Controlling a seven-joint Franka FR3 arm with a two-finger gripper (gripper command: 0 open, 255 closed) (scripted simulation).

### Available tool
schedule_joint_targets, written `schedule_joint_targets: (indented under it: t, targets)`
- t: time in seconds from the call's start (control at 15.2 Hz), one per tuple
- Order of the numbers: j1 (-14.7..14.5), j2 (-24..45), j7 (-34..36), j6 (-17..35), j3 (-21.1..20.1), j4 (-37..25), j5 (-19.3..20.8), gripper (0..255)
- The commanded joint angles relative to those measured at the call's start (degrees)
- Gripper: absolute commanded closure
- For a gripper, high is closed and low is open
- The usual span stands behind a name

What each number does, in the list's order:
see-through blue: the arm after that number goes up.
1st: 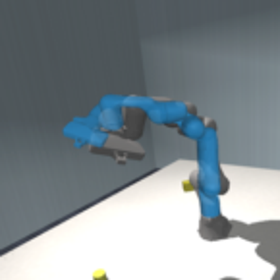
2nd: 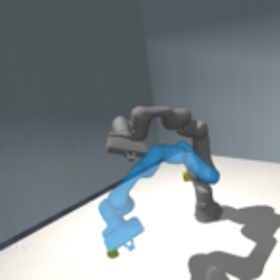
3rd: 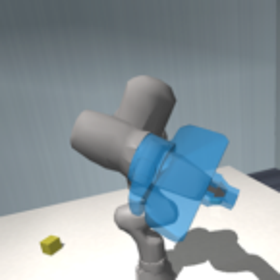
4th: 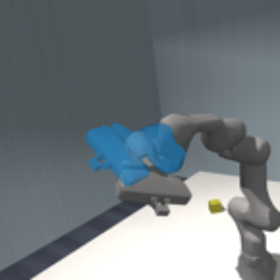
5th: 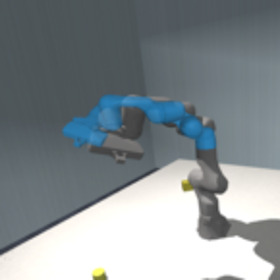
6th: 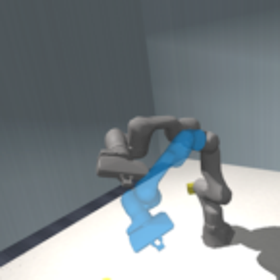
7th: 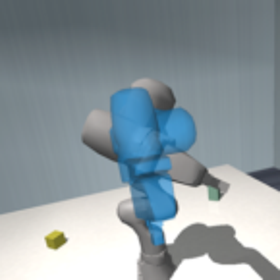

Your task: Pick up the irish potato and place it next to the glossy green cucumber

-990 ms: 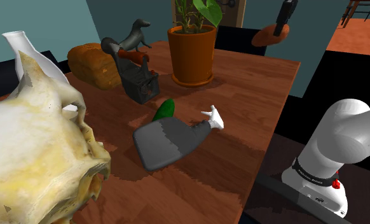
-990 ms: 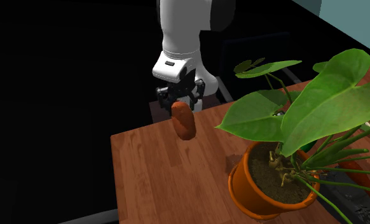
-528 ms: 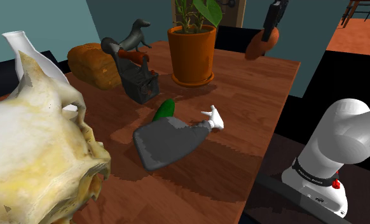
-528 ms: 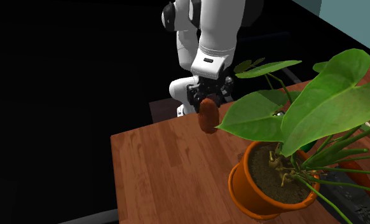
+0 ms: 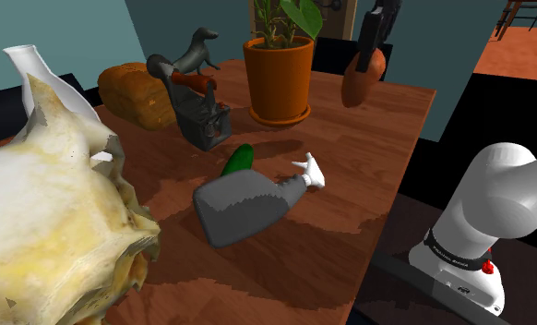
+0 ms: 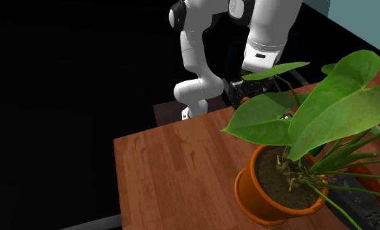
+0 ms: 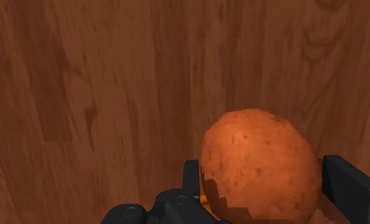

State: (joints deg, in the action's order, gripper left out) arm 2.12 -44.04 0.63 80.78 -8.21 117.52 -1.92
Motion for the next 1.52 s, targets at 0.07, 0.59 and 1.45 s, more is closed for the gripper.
schedule_joint_targets:
  t: [0.07, 0.59, 1.45]
  targets:
    - [-0.4, 2.0, 4.2, 0.1, -4.0, -2.0, -2.1, 255]
    - [-1.1, 2.1, 8.0, 3.8, -7.8, 1.4, -4.1, 255]
    - [-2.1, -1.9, 8.0, 12.6, -8.6, 14.1, -5.4, 255]
